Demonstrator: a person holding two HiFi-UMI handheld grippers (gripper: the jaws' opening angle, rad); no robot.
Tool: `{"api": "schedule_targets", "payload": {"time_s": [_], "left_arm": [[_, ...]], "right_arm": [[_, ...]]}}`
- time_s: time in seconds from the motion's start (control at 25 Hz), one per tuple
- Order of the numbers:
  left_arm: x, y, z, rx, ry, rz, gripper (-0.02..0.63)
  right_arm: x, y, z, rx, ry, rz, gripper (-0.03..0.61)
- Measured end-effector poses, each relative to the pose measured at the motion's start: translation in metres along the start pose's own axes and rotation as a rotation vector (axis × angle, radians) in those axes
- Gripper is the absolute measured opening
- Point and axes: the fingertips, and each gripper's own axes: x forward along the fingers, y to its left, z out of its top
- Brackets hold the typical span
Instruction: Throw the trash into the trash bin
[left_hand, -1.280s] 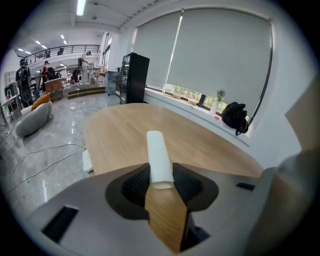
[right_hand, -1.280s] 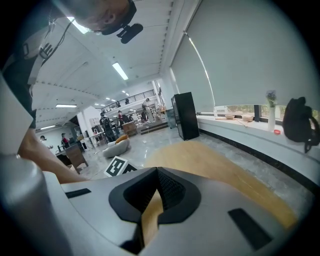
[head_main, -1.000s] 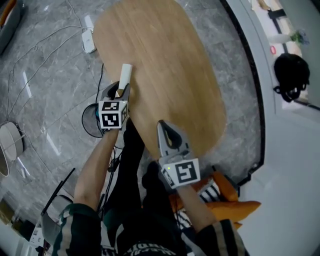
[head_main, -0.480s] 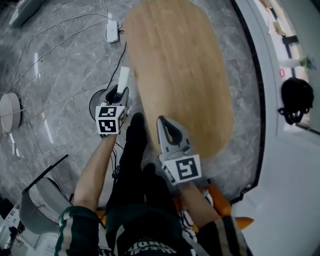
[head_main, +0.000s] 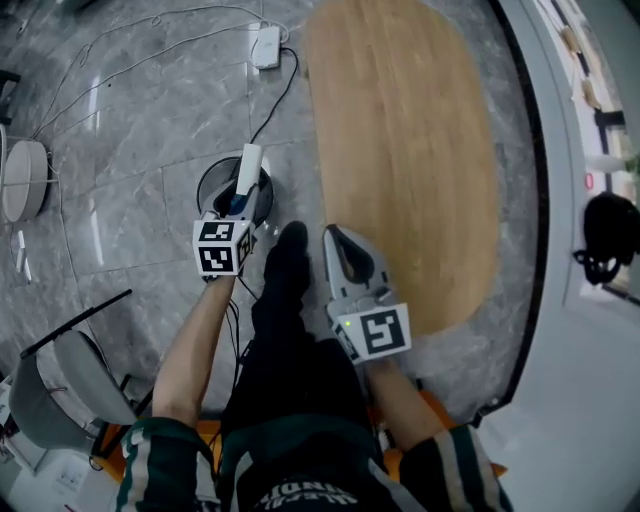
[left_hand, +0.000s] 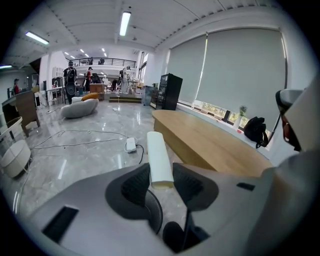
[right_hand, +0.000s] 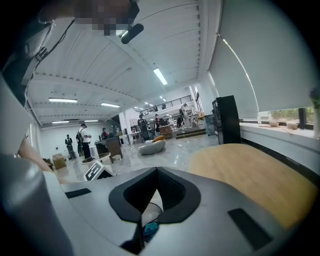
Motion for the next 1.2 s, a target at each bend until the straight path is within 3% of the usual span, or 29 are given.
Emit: {"api": "schedule_targets", "payload": {"time_s": [0.32, 0.76, 0.88, 0.96, 1.2], "left_arm": [[0.013, 0.04, -0.079, -0.056, 0.049, 0.026, 0.147], [0.056, 0.086, -0.185, -0.136, 0.218, 0.068, 0.147], [0.066, 0.094, -0.199, -0.139, 0.243, 0.063, 0.147], [0.069, 0.097, -0.201, -0.095, 0.237, 0.071, 0.149], [0.062, 0.091, -0.188, -0.059, 0.233, 0.078, 0.164]], "right_arm": [[0.031, 0.017, -0.052, -0.051, -0.01, 0.065, 0.0], [0.069, 0.02, -0.098, -0.086, 0.005, 0.124, 0.0], [0.079, 0.023, -0.1, -0.072, 0.001, 0.13, 0.0], [0.081, 0.021, -0.101, -0.062, 0.002, 0.128, 0.0], [0.076, 0.011, -0.094, -0.045, 0.025, 0.11, 0.0]]}}
